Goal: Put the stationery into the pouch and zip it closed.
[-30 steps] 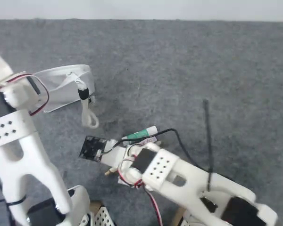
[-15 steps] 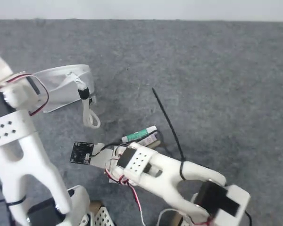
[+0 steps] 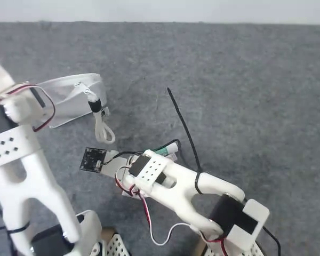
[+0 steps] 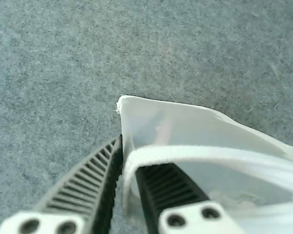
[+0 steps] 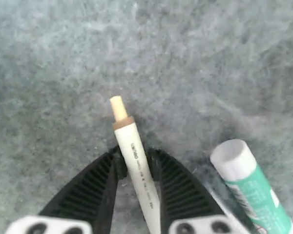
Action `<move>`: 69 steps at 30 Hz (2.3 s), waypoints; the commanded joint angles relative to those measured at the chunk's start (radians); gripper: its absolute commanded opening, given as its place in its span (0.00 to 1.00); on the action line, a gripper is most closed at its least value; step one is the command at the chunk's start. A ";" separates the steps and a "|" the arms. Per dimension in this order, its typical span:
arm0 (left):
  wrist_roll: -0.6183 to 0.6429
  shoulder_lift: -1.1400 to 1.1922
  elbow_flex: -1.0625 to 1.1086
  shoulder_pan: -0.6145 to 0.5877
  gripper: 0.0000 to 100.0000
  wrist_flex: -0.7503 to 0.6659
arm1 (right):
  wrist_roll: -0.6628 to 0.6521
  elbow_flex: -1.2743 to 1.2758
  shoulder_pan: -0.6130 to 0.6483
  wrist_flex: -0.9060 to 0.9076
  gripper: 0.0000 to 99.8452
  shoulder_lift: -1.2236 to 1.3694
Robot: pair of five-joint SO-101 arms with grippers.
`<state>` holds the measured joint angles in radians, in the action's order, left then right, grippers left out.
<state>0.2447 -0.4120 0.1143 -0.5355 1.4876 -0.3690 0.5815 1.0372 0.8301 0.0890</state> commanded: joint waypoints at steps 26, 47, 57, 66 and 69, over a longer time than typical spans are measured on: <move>0.014 -0.006 -0.018 0.147 0.01 0.011 | 0.381 -0.023 -0.191 0.303 0.01 -0.572; 0.014 -0.006 -0.068 0.373 0.01 0.052 | 0.382 0.394 -0.346 -0.111 0.01 -1.362; 0.014 -0.005 -0.067 0.368 0.01 0.052 | 0.382 0.448 -0.346 -0.367 0.01 -1.509; 0.014 -0.005 -0.067 0.367 0.01 0.052 | 0.377 0.446 -0.344 -0.676 0.01 -1.508; 0.014 -0.005 -0.067 0.367 0.01 0.052 | 0.381 0.446 -0.335 -0.753 0.01 -1.506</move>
<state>0.2447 -0.4120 0.1066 -0.1703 1.5367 0.0069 1.0403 0.7043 0.1611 -1.3947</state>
